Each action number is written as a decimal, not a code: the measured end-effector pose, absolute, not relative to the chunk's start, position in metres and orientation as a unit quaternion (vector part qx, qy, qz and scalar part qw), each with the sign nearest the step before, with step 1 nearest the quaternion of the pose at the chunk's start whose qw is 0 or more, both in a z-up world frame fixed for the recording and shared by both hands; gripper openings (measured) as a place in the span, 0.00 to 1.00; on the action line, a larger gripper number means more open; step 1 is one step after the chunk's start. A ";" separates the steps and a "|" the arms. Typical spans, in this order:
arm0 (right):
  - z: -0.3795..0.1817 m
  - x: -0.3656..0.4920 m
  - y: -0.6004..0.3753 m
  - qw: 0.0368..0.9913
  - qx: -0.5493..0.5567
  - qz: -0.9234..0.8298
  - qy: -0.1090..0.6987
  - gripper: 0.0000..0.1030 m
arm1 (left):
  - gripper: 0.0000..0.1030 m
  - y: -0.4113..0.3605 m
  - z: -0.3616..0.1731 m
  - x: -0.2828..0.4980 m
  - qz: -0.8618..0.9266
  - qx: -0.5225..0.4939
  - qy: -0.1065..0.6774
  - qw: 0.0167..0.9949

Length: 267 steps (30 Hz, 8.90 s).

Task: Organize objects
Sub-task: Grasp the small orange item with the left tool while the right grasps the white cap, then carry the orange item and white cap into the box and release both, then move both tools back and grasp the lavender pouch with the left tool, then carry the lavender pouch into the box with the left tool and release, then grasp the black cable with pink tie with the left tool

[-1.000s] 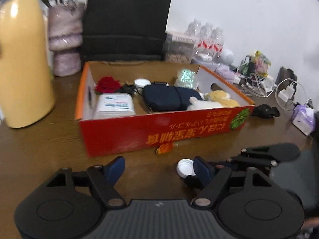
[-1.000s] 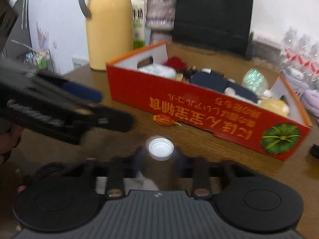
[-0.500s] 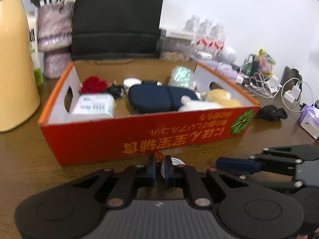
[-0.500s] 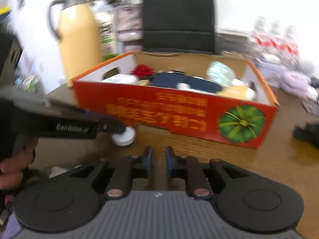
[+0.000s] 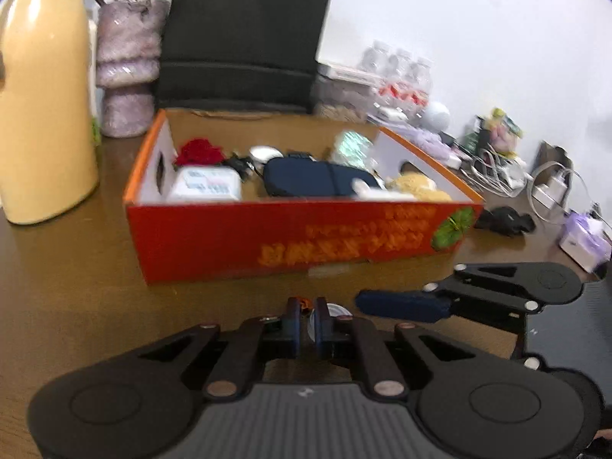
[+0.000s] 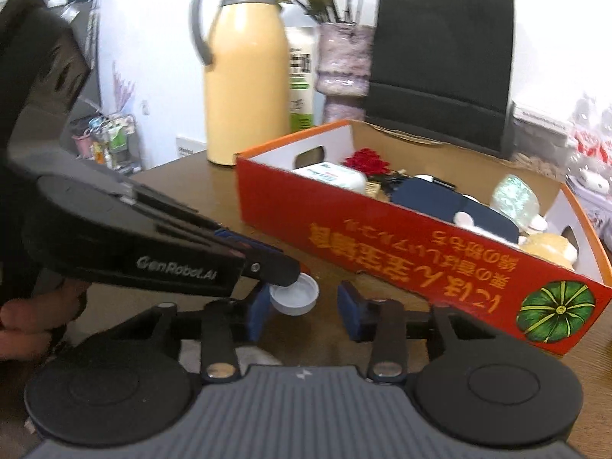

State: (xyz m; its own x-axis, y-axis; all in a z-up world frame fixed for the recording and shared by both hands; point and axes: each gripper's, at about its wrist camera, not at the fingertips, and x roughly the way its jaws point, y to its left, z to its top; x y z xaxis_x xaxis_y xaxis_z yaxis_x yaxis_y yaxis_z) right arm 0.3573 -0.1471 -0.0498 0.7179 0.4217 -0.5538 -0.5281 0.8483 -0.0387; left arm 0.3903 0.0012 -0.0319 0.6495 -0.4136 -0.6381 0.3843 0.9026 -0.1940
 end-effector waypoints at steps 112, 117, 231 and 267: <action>0.018 0.126 -0.217 0.956 -0.017 0.131 0.262 0.94 | 0.89 0.024 0.013 0.165 -0.177 0.006 0.343 0.922; -0.001 0.115 -0.215 0.958 -0.008 0.104 0.268 0.90 | 0.81 0.018 0.001 0.160 -0.161 0.013 0.345 0.925; 0.020 0.098 -0.229 0.965 -0.014 0.081 0.250 0.96 | 0.91 0.050 0.027 0.130 -0.127 -0.010 0.303 0.944; -0.038 0.186 -0.163 0.929 -0.002 0.162 0.333 0.08 | 0.20 0.018 -0.022 0.211 -0.121 -0.048 0.354 0.926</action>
